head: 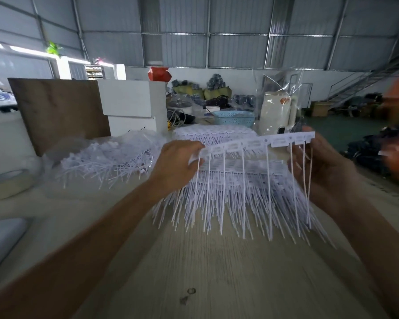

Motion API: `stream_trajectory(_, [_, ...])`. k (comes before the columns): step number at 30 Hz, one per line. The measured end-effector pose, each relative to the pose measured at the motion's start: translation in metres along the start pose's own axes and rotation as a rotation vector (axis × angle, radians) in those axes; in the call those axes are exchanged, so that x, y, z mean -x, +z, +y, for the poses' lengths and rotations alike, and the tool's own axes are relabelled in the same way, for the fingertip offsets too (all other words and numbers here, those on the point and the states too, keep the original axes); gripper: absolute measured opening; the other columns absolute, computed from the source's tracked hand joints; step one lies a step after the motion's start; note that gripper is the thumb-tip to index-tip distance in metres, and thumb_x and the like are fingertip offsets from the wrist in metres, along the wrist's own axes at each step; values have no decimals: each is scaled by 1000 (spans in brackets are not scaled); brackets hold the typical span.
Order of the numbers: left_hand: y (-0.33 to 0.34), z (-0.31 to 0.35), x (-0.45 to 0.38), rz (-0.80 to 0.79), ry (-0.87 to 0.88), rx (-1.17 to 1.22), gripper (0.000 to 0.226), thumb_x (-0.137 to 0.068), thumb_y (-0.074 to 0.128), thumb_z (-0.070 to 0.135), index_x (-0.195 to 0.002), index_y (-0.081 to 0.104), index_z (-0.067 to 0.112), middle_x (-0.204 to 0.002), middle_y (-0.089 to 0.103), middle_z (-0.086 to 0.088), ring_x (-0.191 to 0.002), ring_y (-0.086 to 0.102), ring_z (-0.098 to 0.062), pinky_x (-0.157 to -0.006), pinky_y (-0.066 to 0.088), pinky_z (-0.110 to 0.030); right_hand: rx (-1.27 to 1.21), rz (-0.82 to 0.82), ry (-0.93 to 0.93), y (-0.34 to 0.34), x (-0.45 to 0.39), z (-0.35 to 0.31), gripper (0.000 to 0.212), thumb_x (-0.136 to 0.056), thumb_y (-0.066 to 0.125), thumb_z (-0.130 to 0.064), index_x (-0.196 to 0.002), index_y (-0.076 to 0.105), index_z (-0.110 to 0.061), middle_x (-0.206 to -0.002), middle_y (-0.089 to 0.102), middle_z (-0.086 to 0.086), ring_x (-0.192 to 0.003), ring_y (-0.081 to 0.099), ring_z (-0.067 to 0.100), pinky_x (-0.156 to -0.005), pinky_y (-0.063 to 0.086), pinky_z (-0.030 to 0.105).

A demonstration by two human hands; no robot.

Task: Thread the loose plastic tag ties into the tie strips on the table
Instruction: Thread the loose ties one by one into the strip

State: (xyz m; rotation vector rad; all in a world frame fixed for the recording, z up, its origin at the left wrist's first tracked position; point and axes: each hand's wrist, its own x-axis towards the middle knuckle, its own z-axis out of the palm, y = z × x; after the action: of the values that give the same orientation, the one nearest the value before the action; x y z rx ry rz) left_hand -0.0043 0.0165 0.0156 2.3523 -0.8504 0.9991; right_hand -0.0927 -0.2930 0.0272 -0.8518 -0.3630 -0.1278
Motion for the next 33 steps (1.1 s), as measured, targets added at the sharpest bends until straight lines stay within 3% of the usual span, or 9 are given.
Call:
stream_trajectory(6, [-48, 16, -18, -9, -110, 235, 13, -91, 68, 15, -101, 71, 22, -85, 71, 8, -67, 63, -4, -61, 54, -23, 266, 240, 54, -21, -5, 2, 20, -98, 57, -18, -114, 63, -8, -83, 67, -2, -66, 62, 8, -61, 54, 21])
stream_trajectory(9, [-76, -3, -11, -106, -125, 265, 26, -86, 76, 18, -107, 71, 32, -97, 72, 12, -84, 65, 3, -78, 52, -23, 535, 280, 186, -28, -7, 13, 14, -98, 54, -18, -104, 63, -10, -79, 66, 1, -66, 58, 14, -60, 51, 26])
stream_trajectory(12, [-84, -33, 15, -440, -228, 289, 40, -84, 76, 8, -109, 70, 37, -110, 71, 12, -96, 65, 2, -91, 52, -32, 785, 271, 293, -30, -7, 19, 9, -96, 62, -19, -99, 68, -13, -77, 68, 5, -59, 60, 16, -55, 48, 27])
stream_trajectory(16, [-78, -60, 54, -800, -402, 574, 43, -87, 73, 13, -122, 70, 38, -131, 65, 15, -121, 60, -5, -103, 47, -28, 1044, 205, 443, -27, -3, 26, 10, -96, 64, -17, -98, 68, -7, -76, 70, 14, -55, 62, 21, -46, 46, 26])
stream_trajectory(19, [-70, -67, 56, -671, -391, 367, 31, -88, 74, 18, -111, 72, 39, -124, 69, 9, -110, 63, 2, -98, 47, -21, 999, 142, 500, -16, 1, 29, 10, -98, 63, -18, -101, 65, -9, -79, 73, 15, -57, 65, 19, -44, 46, 24])
stream_trajectory(23, [-53, -37, 41, -269, -167, -331, 16, -94, 63, 30, -109, 70, 29, -104, 72, 0, -91, 67, -20, -86, 53, -39, 918, 19, 547, 2, 8, 37, 7, -98, 62, -21, -99, 63, -14, -88, 74, 19, -57, 65, 19, -48, 50, 25])
stream_trajectory(25, [-35, -3, 38, -176, -31, -200, 20, -96, 60, 35, -110, 69, 25, -98, 71, 1, -85, 66, -20, -81, 53, -38, 899, -26, 543, 9, 12, 44, 7, -98, 63, -22, -97, 62, -16, -90, 74, 20, -57, 66, 20, -48, 50, 26])
stream_trajectory(29, [1, 56, 32, -445, 87, -4, 44, -97, 50, 57, -132, 58, 32, -113, 66, 8, -99, 61, -13, -84, 50, -34, 869, -41, 505, 14, 15, 52, 11, -99, 61, -25, -89, 62, -21, -88, 74, 16, -58, 65, 20, -45, 47, 23])
stream_trajectory(33, [26, 78, 42, -344, 73, 72, 32, -95, 58, 46, -122, 63, 30, -104, 65, 7, -95, 61, -16, -76, 50, -33, 843, -71, 495, 15, 17, 50, 12, -96, 64, -30, -88, 66, -21, -85, 70, 9, -62, 61, 17, -50, 49, 25])
